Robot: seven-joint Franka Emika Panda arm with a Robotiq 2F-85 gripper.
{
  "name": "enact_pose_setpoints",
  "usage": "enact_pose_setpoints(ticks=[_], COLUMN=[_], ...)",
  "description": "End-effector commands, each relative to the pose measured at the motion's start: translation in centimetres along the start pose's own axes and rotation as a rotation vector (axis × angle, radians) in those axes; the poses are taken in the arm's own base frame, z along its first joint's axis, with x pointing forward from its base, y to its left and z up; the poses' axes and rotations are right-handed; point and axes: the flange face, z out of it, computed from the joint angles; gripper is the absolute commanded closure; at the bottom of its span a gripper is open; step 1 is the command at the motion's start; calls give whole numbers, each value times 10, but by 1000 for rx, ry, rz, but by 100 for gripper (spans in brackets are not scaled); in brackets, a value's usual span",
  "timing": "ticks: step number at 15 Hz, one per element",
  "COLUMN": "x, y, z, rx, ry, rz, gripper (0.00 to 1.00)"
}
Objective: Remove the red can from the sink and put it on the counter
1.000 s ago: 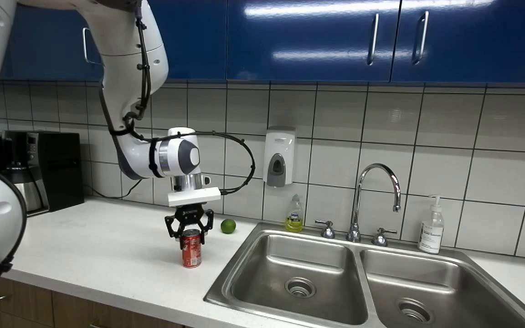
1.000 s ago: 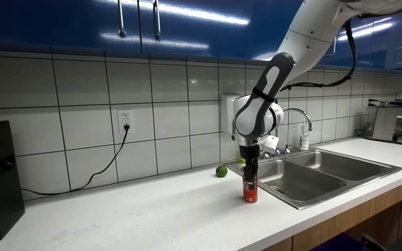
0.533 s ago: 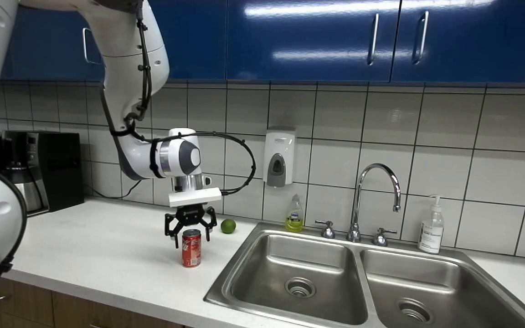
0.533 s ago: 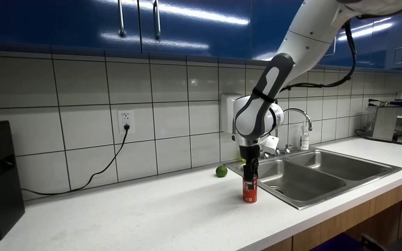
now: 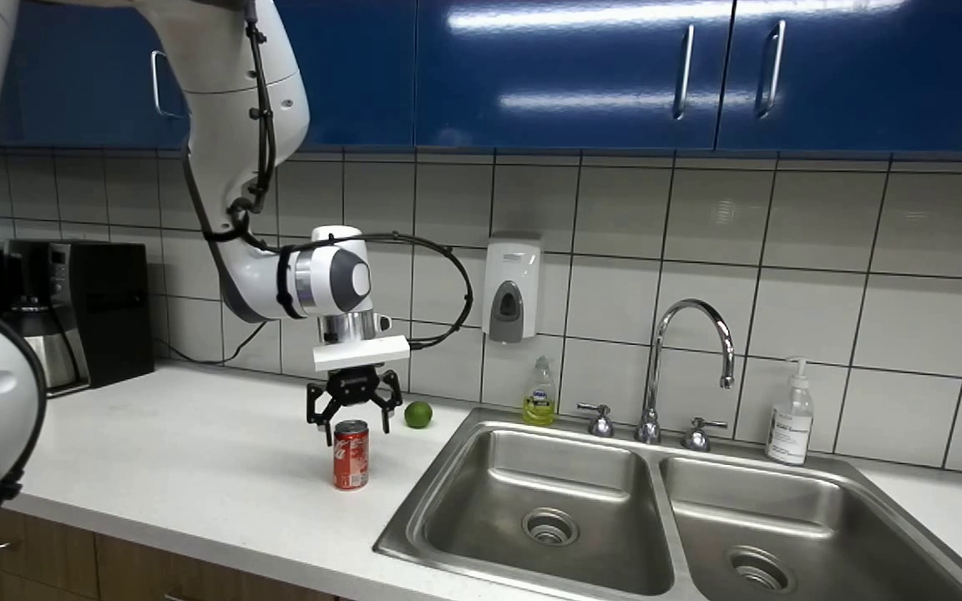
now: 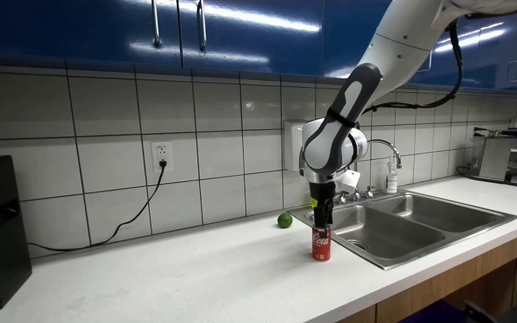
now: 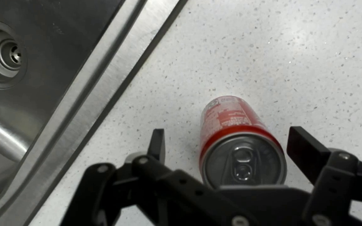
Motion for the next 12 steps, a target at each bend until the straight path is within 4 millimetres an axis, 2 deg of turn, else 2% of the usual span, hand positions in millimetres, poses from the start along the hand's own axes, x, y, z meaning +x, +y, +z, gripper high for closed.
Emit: enact_pose_setpoints(ticks=[1, 12], x=[-9, -21], y=[-5, -24], z=[-17, -52], rx=[-8, -62], ry=[25, 72], rz=[-32, -60], gripper=[0, 0])
